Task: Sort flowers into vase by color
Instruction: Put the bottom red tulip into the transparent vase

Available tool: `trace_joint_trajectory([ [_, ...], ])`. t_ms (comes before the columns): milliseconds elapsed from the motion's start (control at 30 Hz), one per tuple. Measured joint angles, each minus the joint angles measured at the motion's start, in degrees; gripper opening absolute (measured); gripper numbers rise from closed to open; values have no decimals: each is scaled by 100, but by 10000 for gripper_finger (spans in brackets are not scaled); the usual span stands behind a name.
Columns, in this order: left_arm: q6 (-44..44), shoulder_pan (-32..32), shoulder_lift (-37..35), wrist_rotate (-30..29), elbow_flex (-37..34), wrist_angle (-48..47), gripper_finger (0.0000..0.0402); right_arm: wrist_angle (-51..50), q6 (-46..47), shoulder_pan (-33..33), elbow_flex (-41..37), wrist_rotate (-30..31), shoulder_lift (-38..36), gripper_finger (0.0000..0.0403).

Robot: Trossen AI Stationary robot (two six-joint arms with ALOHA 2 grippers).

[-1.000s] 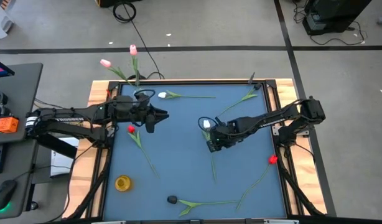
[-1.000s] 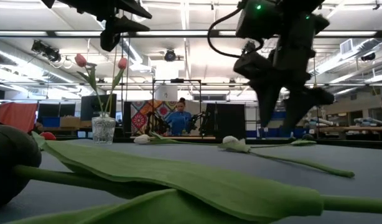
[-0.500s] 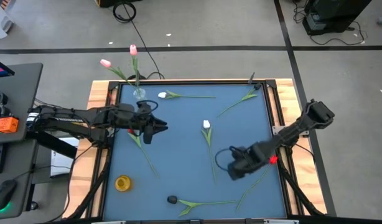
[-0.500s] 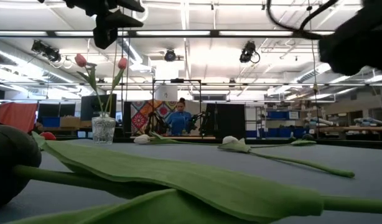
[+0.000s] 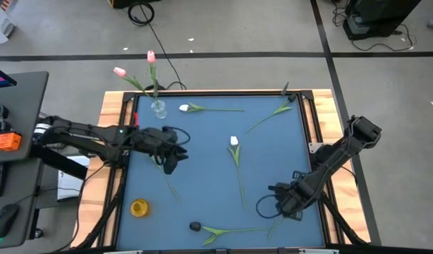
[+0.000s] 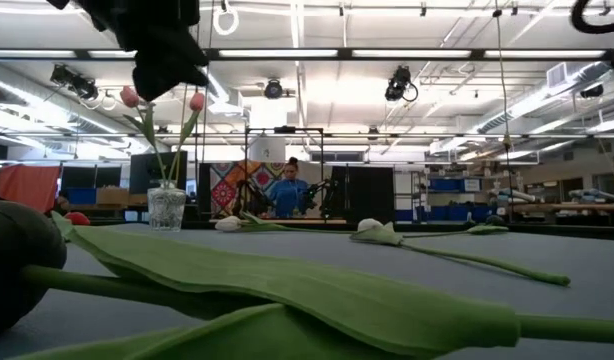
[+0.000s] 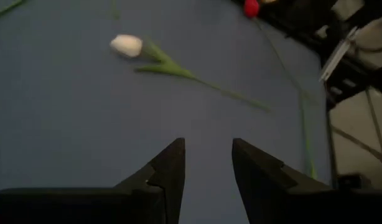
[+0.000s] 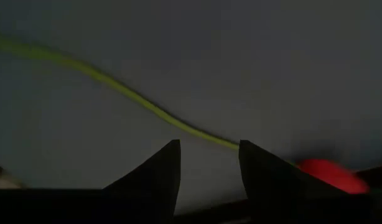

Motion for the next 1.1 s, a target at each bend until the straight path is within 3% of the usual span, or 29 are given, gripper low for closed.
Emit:
trace_joint_trajectory([
  [200, -242, -341, 478, -91, 9, 516, 137, -187, -1775, 78, -68, 75, 7, 175],
  [367, -445, -530, 717, -261, 13, 675, 137, 2, -2563, 97, -428, -23, 7, 176],
  [733, -877, -645, 726, -656, 13, 713, 137, 769, -3163, 409, -1054, 117, 7, 174],
  [933, -1052, -645, 725, -677, 13, 711, 137, 1505, -2842, 582, -1333, 103, -17, 163],
  [1100, -1056, -625, 724, -682, 13, 702, 137, 1494, -2672, 598, -1318, 272, -7, 119],
])
